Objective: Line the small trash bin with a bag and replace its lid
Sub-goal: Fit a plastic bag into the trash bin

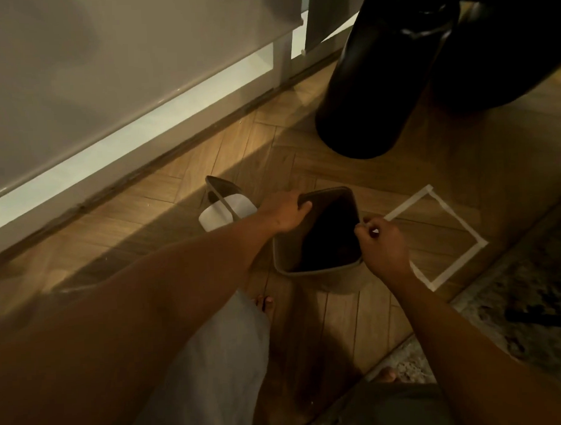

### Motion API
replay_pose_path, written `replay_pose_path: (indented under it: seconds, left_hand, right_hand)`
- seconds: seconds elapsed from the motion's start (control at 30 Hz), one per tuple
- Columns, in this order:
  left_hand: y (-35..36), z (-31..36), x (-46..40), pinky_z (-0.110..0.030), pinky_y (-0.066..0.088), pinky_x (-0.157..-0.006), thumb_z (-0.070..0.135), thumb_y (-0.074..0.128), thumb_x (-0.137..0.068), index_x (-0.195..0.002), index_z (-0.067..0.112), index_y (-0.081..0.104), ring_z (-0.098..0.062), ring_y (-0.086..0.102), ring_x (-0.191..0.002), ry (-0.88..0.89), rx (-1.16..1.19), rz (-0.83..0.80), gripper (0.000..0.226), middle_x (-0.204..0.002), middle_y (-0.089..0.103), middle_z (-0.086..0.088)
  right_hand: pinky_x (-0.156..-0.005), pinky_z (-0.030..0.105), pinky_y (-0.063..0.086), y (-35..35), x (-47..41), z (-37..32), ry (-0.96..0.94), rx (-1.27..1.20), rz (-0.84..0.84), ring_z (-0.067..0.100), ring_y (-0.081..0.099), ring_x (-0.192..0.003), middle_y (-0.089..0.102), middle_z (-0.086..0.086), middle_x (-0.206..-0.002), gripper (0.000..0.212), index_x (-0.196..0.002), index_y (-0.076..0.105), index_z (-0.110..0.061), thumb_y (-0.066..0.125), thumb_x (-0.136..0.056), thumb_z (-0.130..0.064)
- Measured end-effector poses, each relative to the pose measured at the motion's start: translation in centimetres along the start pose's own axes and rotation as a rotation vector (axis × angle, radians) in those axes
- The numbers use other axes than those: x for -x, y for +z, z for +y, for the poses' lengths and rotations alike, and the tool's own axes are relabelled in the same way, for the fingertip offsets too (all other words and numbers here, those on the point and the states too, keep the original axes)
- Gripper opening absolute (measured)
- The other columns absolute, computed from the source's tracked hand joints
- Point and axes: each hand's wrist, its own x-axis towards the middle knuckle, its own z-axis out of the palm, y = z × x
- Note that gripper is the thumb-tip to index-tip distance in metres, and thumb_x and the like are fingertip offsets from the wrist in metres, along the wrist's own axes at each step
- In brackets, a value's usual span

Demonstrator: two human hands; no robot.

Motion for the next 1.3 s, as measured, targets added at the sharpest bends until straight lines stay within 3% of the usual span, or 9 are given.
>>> replay_pose_path:
  seconds: [0.1,0.23,0.33,0.47,0.57,0.7,0.9,1.1,1.3]
  left_hand:
    - [0.0,0.7,1.2,-0.048,0.049,-0.096,0.051,0.045,-0.098,-0.146,0.018,0.041,-0.033,0.056,-0.118,-0.029,0.034,0.08,0.058,-0.138,0.051,-0.014]
    - [-0.4,1.9,1.8,-0.04,0.049,-0.094,0.048,0.052,-0.097,-0.148,0.021,0.037,-0.029,0.054,-0.122,-0.098,0.281,0.146,0.06,-0.143,0.049,-0.01]
    - [-0.4,2.4,2.1,-0.03,0.05,-0.083,0.044,0.058,-0.095,-0.148,0.025,0.039,-0.023,0.061,-0.114,-0.092,0.412,0.076,0.06,-0.133,0.059,-0.005]
    - [0.4,2.3,2.5,-0.043,0.048,-0.102,0.037,0.062,-0.094,-0.153,0.025,0.028,-0.026,0.057,-0.123,-0.002,0.302,0.005,0.069,-0.141,0.054,-0.006]
    - [1.3,2.5,2.5,-0.042,0.047,-0.103,0.032,0.064,-0.094,-0.156,0.027,0.02,-0.027,0.054,-0.126,0.03,0.263,-0.011,0.076,-0.144,0.052,-0.008]
    - [2.4,3.1,1.7,-0.042,0.045,-0.105,0.03,0.064,-0.094,-0.156,0.026,0.023,-0.027,0.053,-0.128,0.042,0.252,-0.026,0.075,-0.143,0.053,-0.008]
    - [4.0,4.5,0.7,-0.038,0.043,-0.106,0.03,0.064,-0.093,-0.156,0.027,0.026,-0.025,0.051,-0.129,0.088,0.25,-0.068,0.073,-0.145,0.052,-0.005]
    - [6.1,7.3,0.1,-0.044,0.043,-0.107,0.025,0.065,-0.093,-0.156,0.023,0.026,-0.025,0.05,-0.13,0.105,0.287,-0.14,0.074,-0.147,0.048,-0.007]
    - [9.3,10.8,0.9,-0.046,0.045,-0.104,0.023,0.066,-0.092,-0.155,0.027,0.027,-0.026,0.051,-0.129,0.13,0.279,-0.251,0.074,-0.145,0.05,-0.008]
  right_hand:
    - [-0.044,0.009,0.043,-0.8,1.2,-0.3,0.086,-0.21,0.034,0.001,0.067,-0.065,0.067,-0.008,-0.068,0.024,-0.077,0.065,-0.02,0.062,-0.095,-0.035]
    - [-0.048,0.01,0.045,-1.1,2.3,0.1,0.098,-0.355,0.144,-0.001,0.064,-0.063,0.064,-0.004,-0.068,0.025,-0.079,0.06,-0.009,0.06,-0.097,-0.026]
    - [-0.053,0.008,0.047,-1.0,2.9,0.9,0.149,-0.363,0.167,0.001,0.065,-0.08,0.066,-0.008,-0.09,0.013,-0.099,0.062,-0.014,0.057,-0.1,-0.027]
    - [-0.068,0.014,0.052,-1.0,3.4,2.2,0.118,-0.35,0.006,-0.002,0.06,-0.098,0.059,-0.018,-0.112,0.037,-0.138,0.046,-0.029,0.053,-0.102,-0.024]
    - [-0.055,0.005,0.047,-0.9,3.7,3.2,0.068,-0.251,-0.083,-0.01,0.056,-0.086,0.055,-0.027,-0.099,0.038,-0.135,0.043,-0.038,0.056,-0.101,-0.026]
    - [-0.074,0.023,0.051,-0.7,3.7,4.8,0.12,-0.28,-0.103,0.003,0.06,-0.093,0.057,-0.023,-0.101,0.043,-0.138,0.045,-0.032,0.06,-0.099,-0.024]
    - [-0.076,0.025,0.05,-1.5,3.9,7.0,0.133,-0.273,-0.061,0.004,0.06,-0.095,0.057,-0.024,-0.105,0.046,-0.131,0.044,-0.038,0.065,-0.094,-0.022]
    - [-0.061,0.006,0.043,-3.3,5.8,8.9,0.18,-0.232,-0.004,-0.012,0.057,-0.085,0.054,-0.032,-0.1,0.048,-0.13,0.042,-0.042,0.065,-0.092,-0.025]
    - [-0.071,0.017,0.048,-5.1,9.0,11.8,0.283,-0.301,0.047,0.007,0.063,-0.098,0.058,-0.025,-0.103,0.044,-0.11,0.048,-0.047,0.069,-0.089,-0.014]
